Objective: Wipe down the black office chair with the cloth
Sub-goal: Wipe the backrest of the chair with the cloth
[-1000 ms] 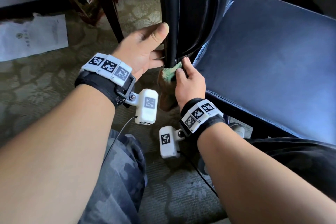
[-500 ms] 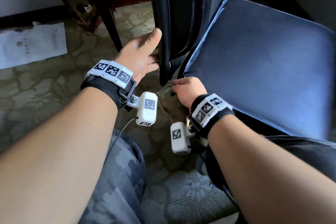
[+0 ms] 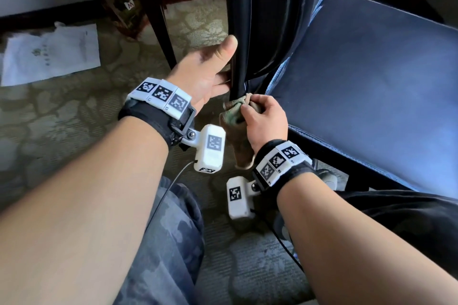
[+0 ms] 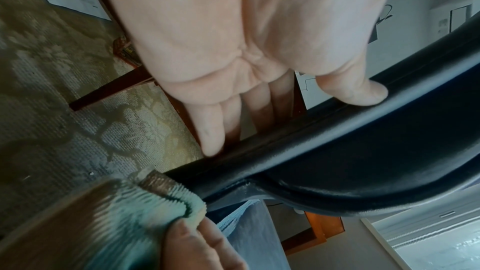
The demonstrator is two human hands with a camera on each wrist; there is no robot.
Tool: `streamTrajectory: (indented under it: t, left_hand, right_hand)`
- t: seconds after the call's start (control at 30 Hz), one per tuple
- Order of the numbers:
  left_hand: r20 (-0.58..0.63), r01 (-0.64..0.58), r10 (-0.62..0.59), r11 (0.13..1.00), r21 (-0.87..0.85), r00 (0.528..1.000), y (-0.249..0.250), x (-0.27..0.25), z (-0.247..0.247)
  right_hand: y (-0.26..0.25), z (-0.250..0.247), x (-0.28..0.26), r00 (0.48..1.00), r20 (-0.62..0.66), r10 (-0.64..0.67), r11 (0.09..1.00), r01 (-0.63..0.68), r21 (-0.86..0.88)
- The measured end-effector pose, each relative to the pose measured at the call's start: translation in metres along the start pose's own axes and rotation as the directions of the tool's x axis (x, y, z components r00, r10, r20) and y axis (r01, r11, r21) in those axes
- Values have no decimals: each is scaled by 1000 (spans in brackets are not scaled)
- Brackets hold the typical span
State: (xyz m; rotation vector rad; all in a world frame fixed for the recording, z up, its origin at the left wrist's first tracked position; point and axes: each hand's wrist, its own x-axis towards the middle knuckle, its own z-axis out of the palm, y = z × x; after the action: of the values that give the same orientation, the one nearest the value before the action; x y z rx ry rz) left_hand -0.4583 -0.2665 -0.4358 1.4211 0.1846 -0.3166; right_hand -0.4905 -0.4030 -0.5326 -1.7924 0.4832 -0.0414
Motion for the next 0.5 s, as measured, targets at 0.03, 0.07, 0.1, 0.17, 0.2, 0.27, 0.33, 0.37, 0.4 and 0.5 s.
streamTrajectory:
  t: [0.03,0.07,0.1,0.17,0.2,0.27,0.33,0.37,0.4,0.5]
  left_hand:
    - [7,-2,2,1000,-3,1000,0,2,-1]
    - [8,-7,7,1000,3,1000,-1,4,-3]
    - [8,-13,13,1000,14,1000,-1,5,-4]
    - [15,-20,20,1000,14,1000,-2,7,-6]
    - [22,-29,29,1000,9,999,-1,7,-6]
    - [21,-52,52,999,-5,998,-1,7,-6]
    - [21,-48,49,999,-22,999,-2,6,-7]
    - [28,-47,47,999,-15,998,-2,6,-8]
    - [39,-48,48,999,-11,998,-2,5,-8]
    - [36,-32,32,999,3,999,-6,6,-11]
  right_hand:
    - [1,2,1,1000,3,6,1000,-6,-4]
    - [0,3,2,1000,5,8,1000,-8,-7]
    - [1,5,2,1000,7,11,1000,-11,-4]
    - [0,6,4,999,21,25,999,-26,22]
    - [0,5,4,999,31,45,998,-46,39]
    - [0,5,3,995,58,82,991,-87,100]
    - [-2,5,2,993,69,95,981,-106,164]
    - [-4,4,1,994,65,93,978,-103,181]
    - [-4,4,0,995,55,89,976,-98,195]
    - [-3,1,-2,996,8,86,968,-86,235]
